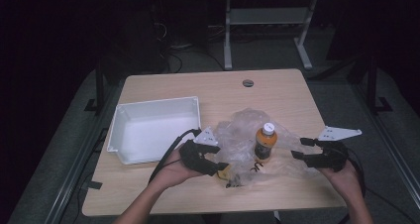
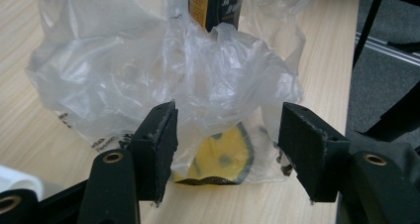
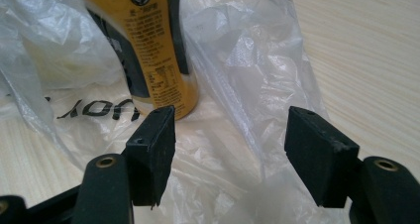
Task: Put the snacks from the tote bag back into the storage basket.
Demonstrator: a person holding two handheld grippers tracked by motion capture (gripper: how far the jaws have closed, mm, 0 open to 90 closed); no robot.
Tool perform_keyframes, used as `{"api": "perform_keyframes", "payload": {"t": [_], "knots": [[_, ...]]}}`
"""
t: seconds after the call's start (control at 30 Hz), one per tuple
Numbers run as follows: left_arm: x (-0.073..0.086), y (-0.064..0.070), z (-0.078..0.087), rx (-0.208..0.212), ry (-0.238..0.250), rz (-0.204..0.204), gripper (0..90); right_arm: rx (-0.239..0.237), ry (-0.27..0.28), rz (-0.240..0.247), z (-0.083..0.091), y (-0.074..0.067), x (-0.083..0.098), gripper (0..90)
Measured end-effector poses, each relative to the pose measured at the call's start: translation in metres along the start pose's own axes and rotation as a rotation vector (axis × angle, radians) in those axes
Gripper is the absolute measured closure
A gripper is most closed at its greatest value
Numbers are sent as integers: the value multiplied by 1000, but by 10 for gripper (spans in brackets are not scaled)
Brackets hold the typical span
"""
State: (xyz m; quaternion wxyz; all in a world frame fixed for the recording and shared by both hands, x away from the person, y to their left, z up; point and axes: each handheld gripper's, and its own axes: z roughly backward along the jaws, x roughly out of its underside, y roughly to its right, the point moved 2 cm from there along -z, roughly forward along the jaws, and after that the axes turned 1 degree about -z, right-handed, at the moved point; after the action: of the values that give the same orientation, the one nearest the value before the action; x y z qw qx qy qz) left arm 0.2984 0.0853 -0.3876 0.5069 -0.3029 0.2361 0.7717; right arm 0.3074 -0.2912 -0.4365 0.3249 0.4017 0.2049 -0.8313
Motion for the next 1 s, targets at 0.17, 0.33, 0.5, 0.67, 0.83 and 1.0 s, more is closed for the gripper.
{"api": "perform_keyframes", "payload": {"t": [0.17,0.33,0.5,0.67,0.83,1.0], "knots": [[-5,-2,11,-6,-4,-9,393,7,9,1,5,-5,2,350],[-9,-4,16,-8,12,-11,374,14,6,1,10,-10,5,345],[-15,-7,17,-11,6,-12,369,12,16,1,15,-11,9,338],[-23,-11,15,-7,9,-10,355,12,10,-8,14,-9,10,322],[-30,-15,9,-8,13,-5,332,16,11,-3,16,-8,11,312],[-42,-18,7,-12,12,-25,320,10,14,-7,16,-6,11,311]]}}
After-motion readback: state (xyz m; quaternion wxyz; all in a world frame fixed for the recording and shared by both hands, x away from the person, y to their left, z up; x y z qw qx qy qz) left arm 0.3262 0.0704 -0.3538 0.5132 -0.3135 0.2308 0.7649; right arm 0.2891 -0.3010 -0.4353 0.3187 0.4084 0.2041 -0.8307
